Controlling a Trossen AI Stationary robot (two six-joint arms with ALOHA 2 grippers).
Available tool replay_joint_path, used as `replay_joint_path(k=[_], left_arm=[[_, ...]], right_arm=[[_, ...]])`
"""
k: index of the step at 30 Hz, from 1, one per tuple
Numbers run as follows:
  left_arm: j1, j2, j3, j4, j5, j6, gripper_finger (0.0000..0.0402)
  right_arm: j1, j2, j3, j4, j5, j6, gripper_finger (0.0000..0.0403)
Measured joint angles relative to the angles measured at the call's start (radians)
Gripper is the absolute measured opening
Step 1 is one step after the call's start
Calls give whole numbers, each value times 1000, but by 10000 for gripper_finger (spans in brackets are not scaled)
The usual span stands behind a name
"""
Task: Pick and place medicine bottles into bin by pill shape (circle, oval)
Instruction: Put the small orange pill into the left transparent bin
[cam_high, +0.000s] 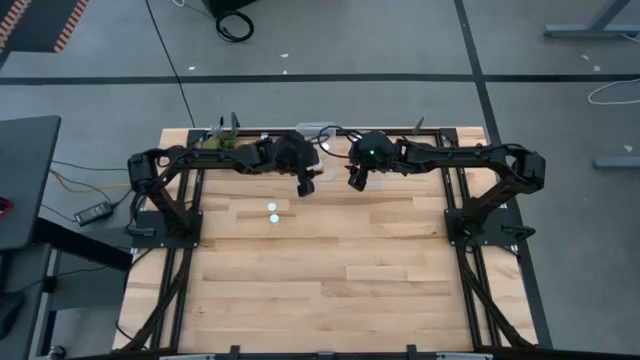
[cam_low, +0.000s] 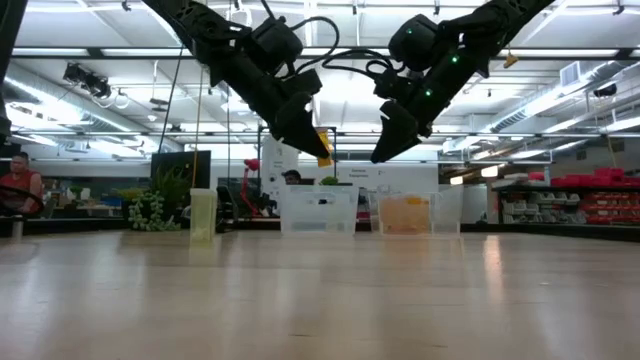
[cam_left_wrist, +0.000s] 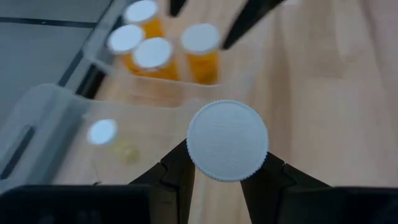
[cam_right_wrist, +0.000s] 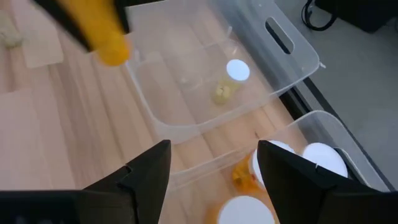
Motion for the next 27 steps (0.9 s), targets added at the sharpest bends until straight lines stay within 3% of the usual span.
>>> replay_joint_path(k=[10, 19, 27], left_arm=[[107, 45, 1, 34, 18, 39, 117], [153, 163, -1, 114, 21, 30, 117], [184, 171, 0, 144, 18, 43, 117]], right_arm=[[0, 0, 0, 38, 0, -22, 246], [0, 0, 0, 57, 0, -36, 246], [0, 0, 0, 80, 0, -40, 246]])
